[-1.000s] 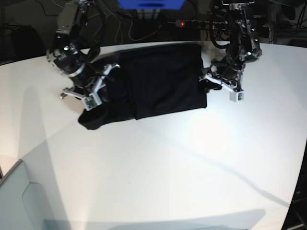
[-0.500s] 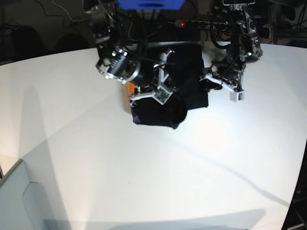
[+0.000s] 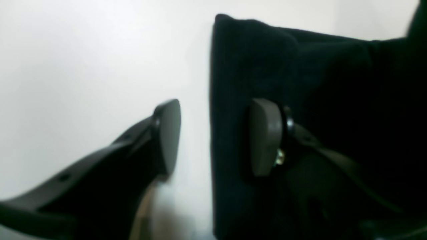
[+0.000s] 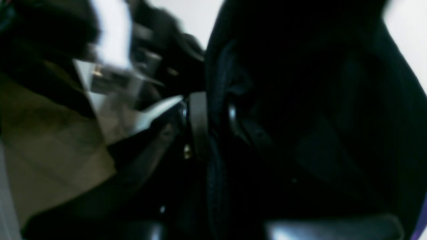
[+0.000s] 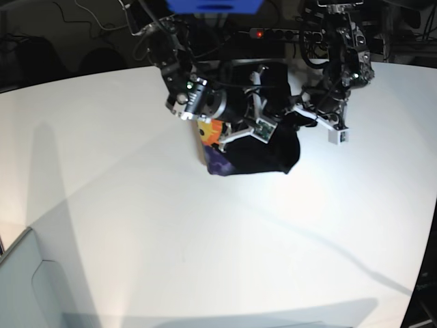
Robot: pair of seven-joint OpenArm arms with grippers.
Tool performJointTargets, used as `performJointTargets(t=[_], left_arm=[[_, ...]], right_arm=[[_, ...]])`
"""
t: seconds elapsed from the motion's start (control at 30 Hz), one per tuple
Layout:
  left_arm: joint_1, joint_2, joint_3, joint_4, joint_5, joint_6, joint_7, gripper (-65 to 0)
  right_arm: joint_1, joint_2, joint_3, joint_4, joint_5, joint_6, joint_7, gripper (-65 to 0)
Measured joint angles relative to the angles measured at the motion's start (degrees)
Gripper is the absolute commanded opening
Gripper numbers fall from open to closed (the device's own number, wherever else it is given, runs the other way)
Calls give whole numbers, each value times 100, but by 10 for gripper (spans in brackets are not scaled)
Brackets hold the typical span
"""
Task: Fold the T-shirt properly
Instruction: 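Grasp the strip end with the right gripper and fold it over the left half, then press the folded bundle flat with the right gripper while the left gripper withdraws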
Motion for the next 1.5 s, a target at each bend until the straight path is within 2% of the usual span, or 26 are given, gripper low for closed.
performJointTargets(t=[0.13, 0.37, 0.57, 0.67, 0.8, 0.87, 0.9, 1.1, 1.2, 1.3, 1.37, 1.5], left_arm=[[17, -35, -7, 68, 0, 4, 13, -332], [291, -96, -37, 831, -20, 33, 20, -330], [592, -52, -796, 1080, -31, 0, 35, -330], [673, -52, -1113, 1075, -44, 0, 59, -330], [772, -61, -1534, 1075, -57, -4, 44, -329], [813, -42, -1781, 1075, -61, -17, 59, -329], [815, -44, -1904, 1075, -46, -20, 66, -329], [859, -28, -2918, 1075, -68, -42, 85, -329], [844, -68, -3438, 1073, -57, -35, 50, -329], [839, -66, -3654, 1075, -48, -37, 42, -329], [828, -63, -3663, 1075, -57, -39, 52, -329], [828, -83, -3585, 1075, -61, -37, 61, -329]], right_arm=[[28, 66, -116, -92, -63, 0, -50, -649], [48, 55, -138, -90, -28, 0, -9, -649], [101, 52, -138, -94, -28, 2, -35, -640], [184, 48, -140, -96, -26, 2, -20, -531], [144, 50, -140, -76, -26, 7, -31, -301], [85, 50, -140, 105, -37, 20, -44, -229], [55, 50, -140, 278, -31, 20, -66, -215], [-326, 98, -81, 1185, 42, 24, 33, -211], [-516, 219, 289, 1377, 37, 26, 24, -211], [-667, 262, 658, 1447, 17, 26, 0, -228], [-737, 308, 745, 1436, -2, 26, -2, -285], [-852, 289, 715, 1220, 17, 26, 55, -460]])
